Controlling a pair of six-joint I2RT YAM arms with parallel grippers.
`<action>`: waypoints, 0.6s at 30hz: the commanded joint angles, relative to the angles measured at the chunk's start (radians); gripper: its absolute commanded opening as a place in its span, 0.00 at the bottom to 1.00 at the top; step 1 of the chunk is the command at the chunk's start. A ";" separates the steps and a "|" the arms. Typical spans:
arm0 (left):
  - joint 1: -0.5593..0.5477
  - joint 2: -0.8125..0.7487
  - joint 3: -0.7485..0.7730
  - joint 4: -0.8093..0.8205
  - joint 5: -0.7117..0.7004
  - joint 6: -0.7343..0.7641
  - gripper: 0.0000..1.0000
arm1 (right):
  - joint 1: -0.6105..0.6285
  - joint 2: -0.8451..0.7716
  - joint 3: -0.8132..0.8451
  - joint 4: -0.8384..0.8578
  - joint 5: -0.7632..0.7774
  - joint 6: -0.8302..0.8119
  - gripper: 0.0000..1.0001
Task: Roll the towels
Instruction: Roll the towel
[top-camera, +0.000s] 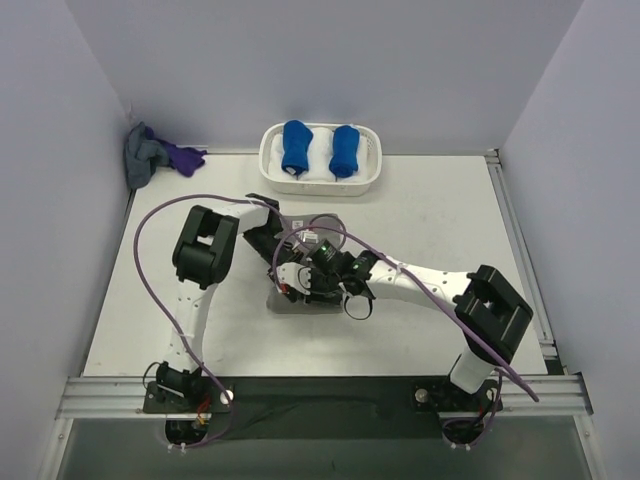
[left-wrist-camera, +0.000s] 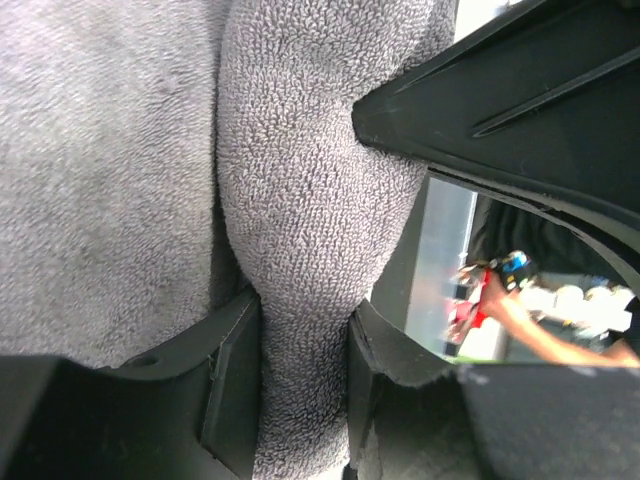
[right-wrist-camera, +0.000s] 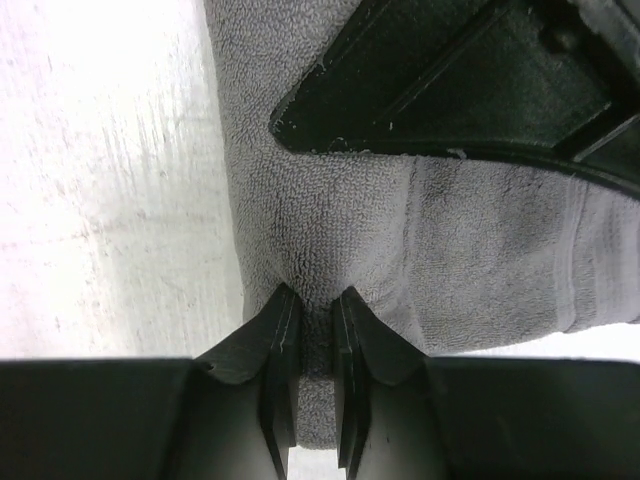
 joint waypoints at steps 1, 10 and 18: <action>0.072 0.001 -0.038 0.103 -0.074 0.004 0.43 | -0.026 0.070 -0.041 -0.155 -0.141 0.037 0.03; 0.242 -0.109 -0.111 0.112 0.113 0.026 0.72 | -0.150 0.136 0.075 -0.310 -0.416 0.109 0.00; 0.406 -0.292 -0.192 0.210 0.120 0.001 0.72 | -0.240 0.254 0.171 -0.396 -0.589 0.150 0.00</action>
